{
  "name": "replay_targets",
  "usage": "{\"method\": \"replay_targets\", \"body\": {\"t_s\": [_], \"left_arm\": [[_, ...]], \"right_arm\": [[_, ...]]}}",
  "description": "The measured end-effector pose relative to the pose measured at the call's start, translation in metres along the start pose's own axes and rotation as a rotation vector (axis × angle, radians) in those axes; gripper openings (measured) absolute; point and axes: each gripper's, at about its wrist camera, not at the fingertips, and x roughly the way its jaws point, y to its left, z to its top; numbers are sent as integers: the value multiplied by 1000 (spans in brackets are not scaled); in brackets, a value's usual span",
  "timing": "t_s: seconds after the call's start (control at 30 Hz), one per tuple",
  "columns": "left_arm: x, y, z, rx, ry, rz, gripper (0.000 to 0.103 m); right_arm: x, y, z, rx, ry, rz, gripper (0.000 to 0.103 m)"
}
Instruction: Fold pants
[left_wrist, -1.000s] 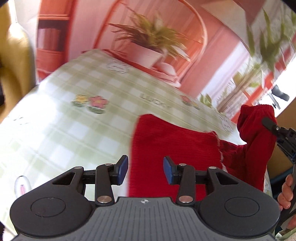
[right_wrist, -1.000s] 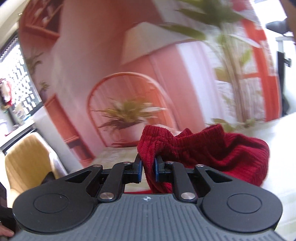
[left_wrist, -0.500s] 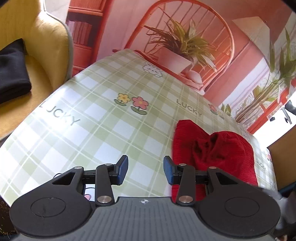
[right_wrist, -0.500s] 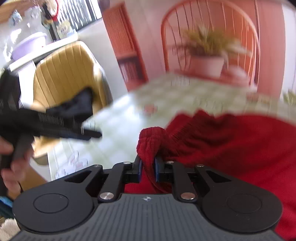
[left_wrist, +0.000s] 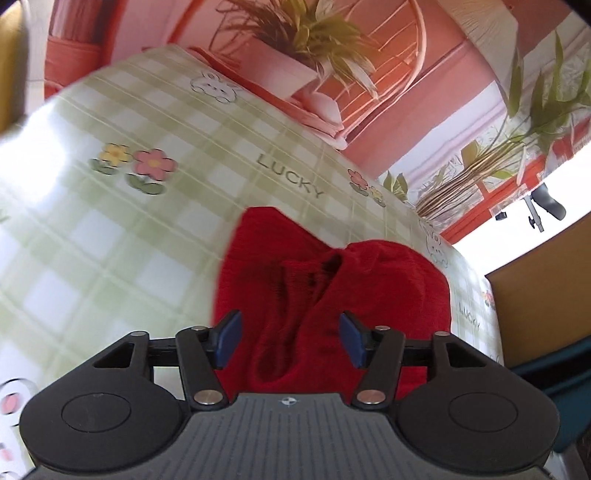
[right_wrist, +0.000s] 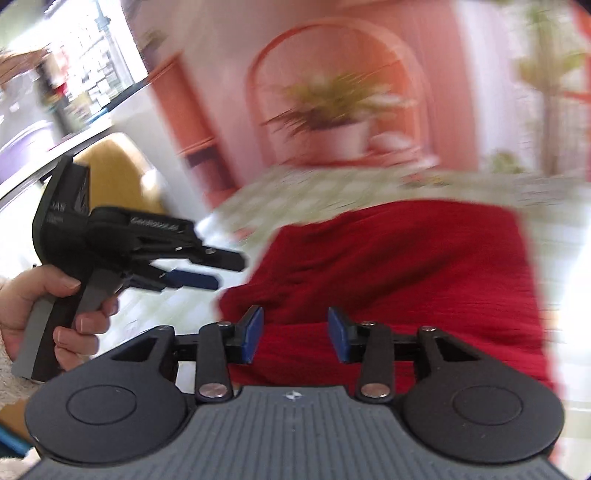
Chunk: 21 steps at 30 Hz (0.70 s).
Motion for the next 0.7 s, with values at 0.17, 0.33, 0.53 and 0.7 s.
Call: {"method": "replay_targets", "body": {"t_s": [0.17, 0.33, 0.53, 0.7], "left_arm": [[30, -16, 13, -25, 6, 12, 62], [49, -33, 18, 13, 17, 47, 62], [48, -41, 20, 50, -38, 90, 12], [21, -35, 50, 15, -123, 73, 11]], "right_arm": [[-33, -45, 2, 79, -70, -224, 42], [-36, -80, -7, 152, -24, -330, 43], [-24, -79, -25, 139, 29, -325, 42], [-26, -79, -30, 140, 35, -319, 42]]}}
